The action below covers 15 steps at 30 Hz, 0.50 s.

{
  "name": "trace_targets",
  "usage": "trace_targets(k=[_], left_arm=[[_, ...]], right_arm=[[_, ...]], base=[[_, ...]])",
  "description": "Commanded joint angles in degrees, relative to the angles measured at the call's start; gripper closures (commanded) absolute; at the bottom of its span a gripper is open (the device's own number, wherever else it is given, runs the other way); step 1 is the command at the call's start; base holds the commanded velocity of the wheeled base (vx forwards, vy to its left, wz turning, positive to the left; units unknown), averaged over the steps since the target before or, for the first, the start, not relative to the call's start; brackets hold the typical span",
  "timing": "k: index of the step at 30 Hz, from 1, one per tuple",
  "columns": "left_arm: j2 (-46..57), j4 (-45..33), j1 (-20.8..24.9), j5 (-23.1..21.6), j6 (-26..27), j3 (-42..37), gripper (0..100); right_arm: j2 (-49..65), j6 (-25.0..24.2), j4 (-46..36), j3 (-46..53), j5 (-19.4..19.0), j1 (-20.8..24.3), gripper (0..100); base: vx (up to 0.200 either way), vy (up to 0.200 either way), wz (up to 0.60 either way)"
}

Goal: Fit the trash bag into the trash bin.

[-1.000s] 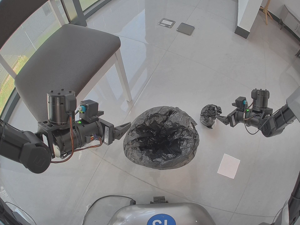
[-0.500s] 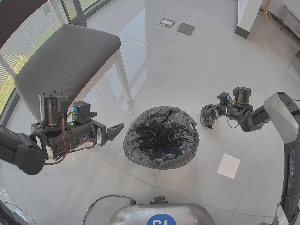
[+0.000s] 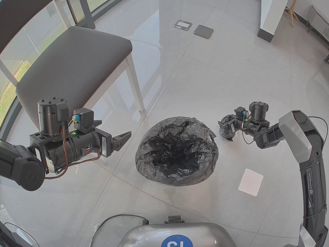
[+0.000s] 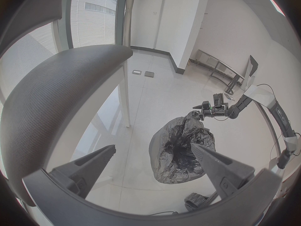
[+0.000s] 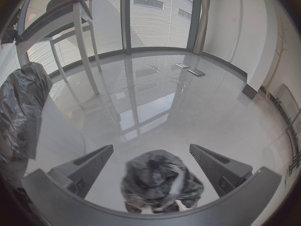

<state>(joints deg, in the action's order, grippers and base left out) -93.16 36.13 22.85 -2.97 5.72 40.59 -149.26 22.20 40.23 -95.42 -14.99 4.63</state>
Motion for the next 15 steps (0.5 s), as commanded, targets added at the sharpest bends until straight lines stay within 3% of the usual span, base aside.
trace_targets(k=[1,15], left_arm=[[0.1,0.0,-0.1,0.2,0.0,0.0,0],[1.4,-0.1,-1.1,0.2,0.0,-0.6,0]], right_arm=[[-1.5,0.2,0.0,-1.4,0.0,-1.1,0],[-5.0,0.6,0.1,-6.2,0.0,-1.6,0]], base=[[0.000,0.000,0.00],[0.000,0.000,0.00]])
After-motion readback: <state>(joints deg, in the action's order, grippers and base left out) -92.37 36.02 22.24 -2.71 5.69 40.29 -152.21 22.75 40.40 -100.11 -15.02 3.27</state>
